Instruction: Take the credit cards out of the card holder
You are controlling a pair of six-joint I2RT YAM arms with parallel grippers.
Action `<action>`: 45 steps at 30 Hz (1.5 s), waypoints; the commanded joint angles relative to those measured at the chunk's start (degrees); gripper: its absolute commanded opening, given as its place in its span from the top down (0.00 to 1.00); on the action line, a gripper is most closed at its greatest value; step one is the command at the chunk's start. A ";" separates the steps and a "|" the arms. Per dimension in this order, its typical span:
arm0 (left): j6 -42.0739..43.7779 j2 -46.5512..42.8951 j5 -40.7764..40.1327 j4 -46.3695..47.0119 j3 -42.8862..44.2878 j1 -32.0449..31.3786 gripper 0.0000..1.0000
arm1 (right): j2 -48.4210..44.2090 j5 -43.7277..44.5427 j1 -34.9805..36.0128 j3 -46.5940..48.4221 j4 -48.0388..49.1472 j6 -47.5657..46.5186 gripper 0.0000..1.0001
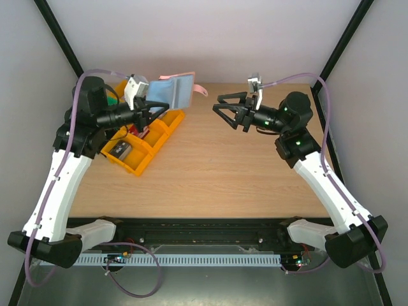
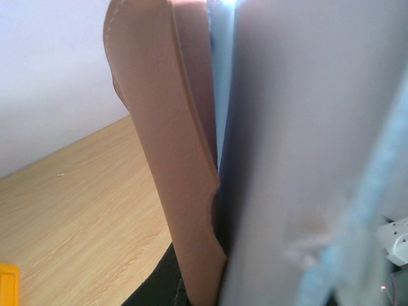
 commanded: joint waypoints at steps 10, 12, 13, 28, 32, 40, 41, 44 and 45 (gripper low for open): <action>-8.66 -7.81 9.91 9.87 -7.92 1.14 0.98 | 2.10 2.66 4.67 5.30 -0.69 0.24 0.39; -8.86 -7.93 10.18 10.20 -7.91 0.98 0.98 | 1.87 3.60 4.96 5.03 -0.61 0.11 0.38; -9.01 -8.01 10.42 10.43 -7.90 0.98 0.98 | 1.90 3.79 5.14 4.98 -0.75 0.15 0.37; -9.74 -7.72 13.79 12.22 -8.15 0.89 0.98 | 4.25 5.96 7.72 6.38 -1.95 -0.50 0.43; -9.67 -7.72 13.93 12.22 -8.31 0.81 0.98 | 4.96 6.31 8.09 6.90 -2.25 -0.56 0.45; -9.83 -7.40 13.82 12.45 -8.80 0.87 0.98 | 5.10 4.38 9.19 6.52 -2.24 -1.23 0.40; -9.86 -7.40 13.83 12.44 -8.87 0.89 0.98 | 5.17 4.27 9.28 6.45 -2.36 -1.31 0.40; -9.83 -7.36 13.82 12.59 -9.10 0.84 0.98 | 5.52 4.91 9.47 6.73 -2.45 -1.46 0.41; -9.82 -7.30 13.83 12.61 -9.16 0.82 0.98 | 5.68 5.48 9.56 6.88 -2.59 -1.50 0.43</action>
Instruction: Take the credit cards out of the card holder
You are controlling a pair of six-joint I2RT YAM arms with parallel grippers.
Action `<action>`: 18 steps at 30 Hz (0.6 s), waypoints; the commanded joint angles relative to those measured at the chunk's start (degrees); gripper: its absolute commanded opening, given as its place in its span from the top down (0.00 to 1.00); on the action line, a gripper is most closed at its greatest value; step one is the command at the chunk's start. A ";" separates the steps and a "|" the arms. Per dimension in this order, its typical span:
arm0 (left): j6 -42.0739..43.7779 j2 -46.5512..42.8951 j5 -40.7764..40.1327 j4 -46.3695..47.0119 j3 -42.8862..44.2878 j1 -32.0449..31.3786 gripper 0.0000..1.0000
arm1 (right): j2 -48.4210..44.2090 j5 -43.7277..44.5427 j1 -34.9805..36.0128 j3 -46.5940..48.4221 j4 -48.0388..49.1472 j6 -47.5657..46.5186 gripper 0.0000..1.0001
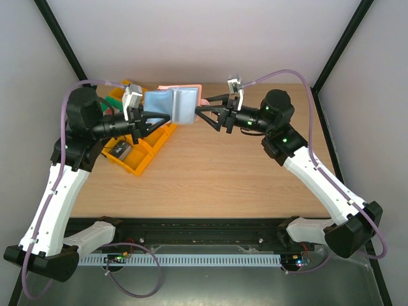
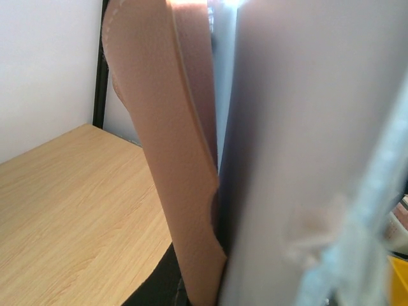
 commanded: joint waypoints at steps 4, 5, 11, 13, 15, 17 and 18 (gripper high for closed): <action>-0.34 -0.08 2.17 2.69 -0.60 -0.08 0.98 | 1.23 0.91 1.11 2.84 -0.01 -1.03 0.48; -0.29 -0.12 2.20 2.76 -0.68 -0.13 0.98 | 1.47 0.92 1.23 2.95 0.24 -0.93 0.48; -1.33 -0.27 2.17 3.88 -1.92 -0.14 0.98 | 3.04 -0.38 3.16 3.91 1.60 -0.40 0.44; -1.46 -0.34 2.01 4.03 -2.18 -0.20 0.98 | 3.24 -0.84 3.97 3.95 2.54 -0.28 0.42; -1.40 -0.41 1.77 4.03 -2.47 -0.18 0.98 | 3.35 -0.97 4.60 3.96 3.44 0.15 0.41; -1.48 -0.49 1.50 4.03 -2.81 -0.22 0.98 | 3.44 -1.57 4.94 3.87 4.35 0.80 0.39; -1.53 -0.61 1.29 4.08 -3.18 -0.17 0.98 | 3.51 -1.72 4.95 3.71 4.99 1.29 0.38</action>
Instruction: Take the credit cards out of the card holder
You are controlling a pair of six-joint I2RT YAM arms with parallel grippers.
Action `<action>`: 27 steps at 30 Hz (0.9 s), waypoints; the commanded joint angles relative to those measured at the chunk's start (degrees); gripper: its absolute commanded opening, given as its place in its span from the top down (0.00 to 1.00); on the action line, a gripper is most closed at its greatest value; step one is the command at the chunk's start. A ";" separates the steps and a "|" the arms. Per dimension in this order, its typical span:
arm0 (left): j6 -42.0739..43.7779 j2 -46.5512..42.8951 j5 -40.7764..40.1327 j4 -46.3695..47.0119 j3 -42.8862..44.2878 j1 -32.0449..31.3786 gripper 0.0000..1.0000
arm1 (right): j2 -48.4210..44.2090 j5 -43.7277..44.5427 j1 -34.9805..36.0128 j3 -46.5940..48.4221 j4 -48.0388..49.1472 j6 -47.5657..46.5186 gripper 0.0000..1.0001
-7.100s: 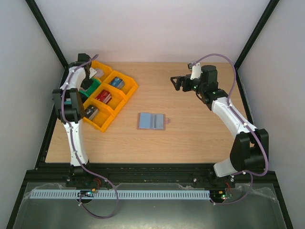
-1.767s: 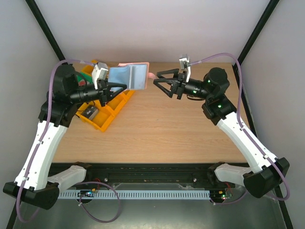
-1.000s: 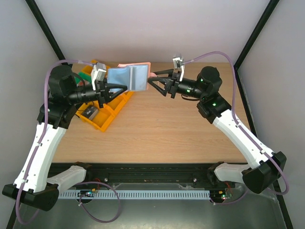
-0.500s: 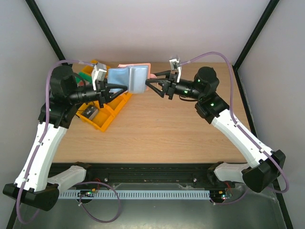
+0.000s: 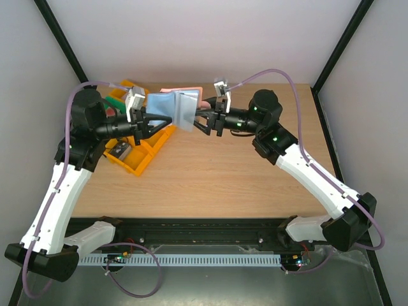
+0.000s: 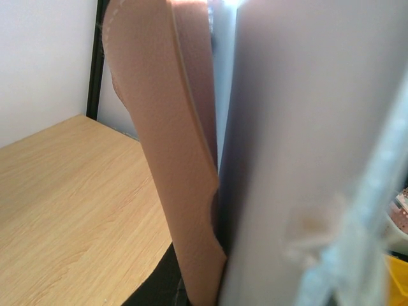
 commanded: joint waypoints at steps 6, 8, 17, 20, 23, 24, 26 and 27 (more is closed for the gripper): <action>-2.95 -0.76 0.56 4.90 -2.61 -0.11 0.98 | 1.32 4.22 2.66 2.27 4.66 2.35 0.36; -4.00 -0.80 1.14 6.21 -3.04 -0.20 0.98 | 2.64 6.59 4.25 3.38 2.96 1.15 0.37; -5.32 -1.37 1.77 7.65 -4.46 -0.17 0.98 | 5.14 11.02 6.63 6.32 -1.75 -0.76 0.62; -7.24 -1.73 1.72 9.61 -5.69 0.26 0.98 | 4.23 11.85 6.61 5.95 -2.72 -1.27 0.76; -7.58 -2.06 0.66 9.96 -6.56 0.84 0.94 | 3.33 12.29 6.59 5.45 -3.15 -1.57 0.88; -7.45 -2.18 0.33 9.89 -6.82 0.93 0.91 | 2.99 12.40 6.66 5.26 -3.20 -1.63 0.91; -6.68 -2.43 0.15 9.63 -7.36 1.11 0.75 | 2.33 12.62 6.59 4.97 -3.88 -2.12 0.97; -6.06 -2.56 0.19 9.27 -7.54 1.36 0.63 | 2.06 13.00 6.56 5.03 -4.69 -2.69 0.98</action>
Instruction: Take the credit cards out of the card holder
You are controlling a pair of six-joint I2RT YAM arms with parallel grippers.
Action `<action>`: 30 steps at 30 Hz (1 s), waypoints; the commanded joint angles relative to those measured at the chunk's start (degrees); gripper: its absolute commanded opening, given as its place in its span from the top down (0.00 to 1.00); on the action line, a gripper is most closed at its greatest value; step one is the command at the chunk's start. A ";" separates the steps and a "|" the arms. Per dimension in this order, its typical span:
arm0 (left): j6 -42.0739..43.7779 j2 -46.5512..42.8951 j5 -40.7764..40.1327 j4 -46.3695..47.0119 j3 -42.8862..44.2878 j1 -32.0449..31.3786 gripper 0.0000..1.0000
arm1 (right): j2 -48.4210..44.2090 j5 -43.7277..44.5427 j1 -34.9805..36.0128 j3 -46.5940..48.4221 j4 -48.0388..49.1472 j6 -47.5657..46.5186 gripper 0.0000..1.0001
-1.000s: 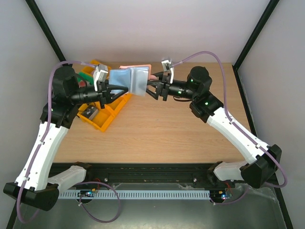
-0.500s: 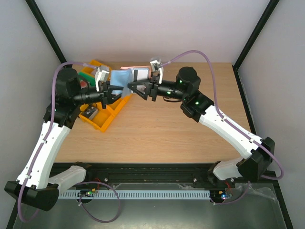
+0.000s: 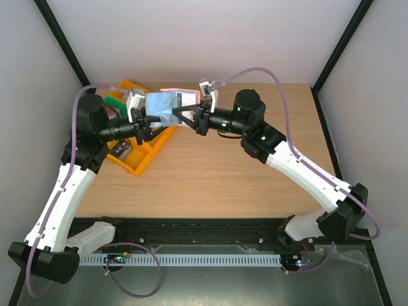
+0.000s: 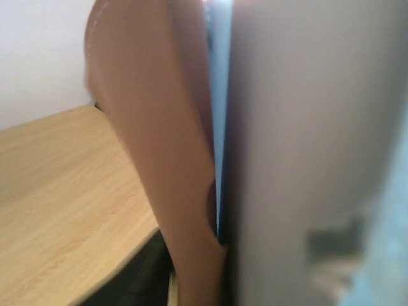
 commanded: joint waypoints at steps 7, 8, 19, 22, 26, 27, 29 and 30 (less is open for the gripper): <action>20.74 -2.84 2.60 -12.06 2.97 3.53 0.16 | -4.26 6.34 0.33 2.72 -10.99 -7.93 0.98; 21.25 -2.82 2.79 -12.46 3.22 3.56 0.12 | -4.03 6.41 0.33 3.16 -12.10 -8.25 0.98; 6.83 -0.88 -2.78 -0.22 -0.47 1.33 0.28 | -2.80 0.57 0.93 3.25 -10.00 -7.74 0.98; 5.39 -0.74 -2.01 1.27 -1.39 0.60 0.44 | -2.84 -1.52 0.94 2.89 -9.11 -7.51 0.98; 4.49 -0.93 -0.21 2.33 -2.15 0.17 0.80 | -3.10 -2.62 0.94 2.48 -8.41 -7.70 0.98; 4.42 -1.12 0.06 2.36 -2.17 0.19 0.94 | -3.26 -3.48 0.88 2.32 -8.17 -8.04 0.97; 4.19 -1.56 2.00 2.31 -2.13 0.75 0.98 | -4.08 -3.88 0.59 2.08 -9.01 -9.97 0.81; 4.07 -1.89 2.63 2.34 -2.16 1.06 0.98 | -4.70 -3.71 0.22 1.72 -9.76 -10.82 0.72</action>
